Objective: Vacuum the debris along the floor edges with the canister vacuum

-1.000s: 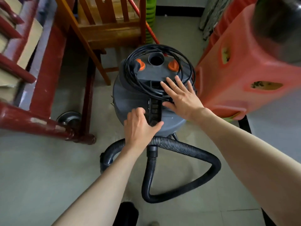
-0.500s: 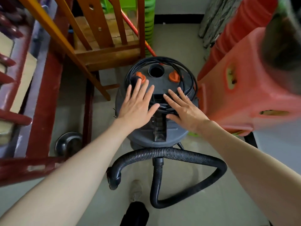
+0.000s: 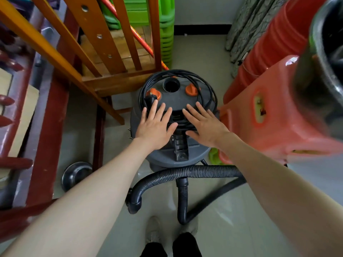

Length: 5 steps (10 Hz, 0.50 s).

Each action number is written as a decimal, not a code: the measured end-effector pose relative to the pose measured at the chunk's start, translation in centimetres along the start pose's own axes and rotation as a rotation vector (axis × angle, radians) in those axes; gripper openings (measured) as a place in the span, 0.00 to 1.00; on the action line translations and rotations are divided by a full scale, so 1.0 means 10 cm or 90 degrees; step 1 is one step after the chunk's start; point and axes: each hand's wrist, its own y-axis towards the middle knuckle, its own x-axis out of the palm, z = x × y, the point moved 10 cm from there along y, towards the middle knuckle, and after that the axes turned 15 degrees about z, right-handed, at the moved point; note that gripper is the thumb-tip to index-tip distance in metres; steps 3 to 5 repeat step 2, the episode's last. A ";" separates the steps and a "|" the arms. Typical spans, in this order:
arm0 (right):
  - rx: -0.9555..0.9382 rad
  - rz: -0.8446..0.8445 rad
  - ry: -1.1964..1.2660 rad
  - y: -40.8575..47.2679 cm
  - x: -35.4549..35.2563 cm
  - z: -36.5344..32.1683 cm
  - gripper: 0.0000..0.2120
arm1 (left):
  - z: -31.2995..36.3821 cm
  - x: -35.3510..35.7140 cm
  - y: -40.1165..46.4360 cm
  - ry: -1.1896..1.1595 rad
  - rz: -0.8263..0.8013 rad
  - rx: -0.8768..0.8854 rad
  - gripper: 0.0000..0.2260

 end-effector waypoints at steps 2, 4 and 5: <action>0.129 0.000 0.356 0.00 -0.53 0.06 0.26 | -0.02 0.02 0.04 -0.017 -0.007 -0.039 0.27; 0.129 0.000 0.356 0.00 -0.53 0.06 0.26 | -0.02 0.02 0.04 -0.017 -0.007 -0.039 0.27; 0.129 0.000 0.356 0.00 -0.53 0.06 0.26 | -0.02 0.02 0.04 -0.017 -0.007 -0.039 0.27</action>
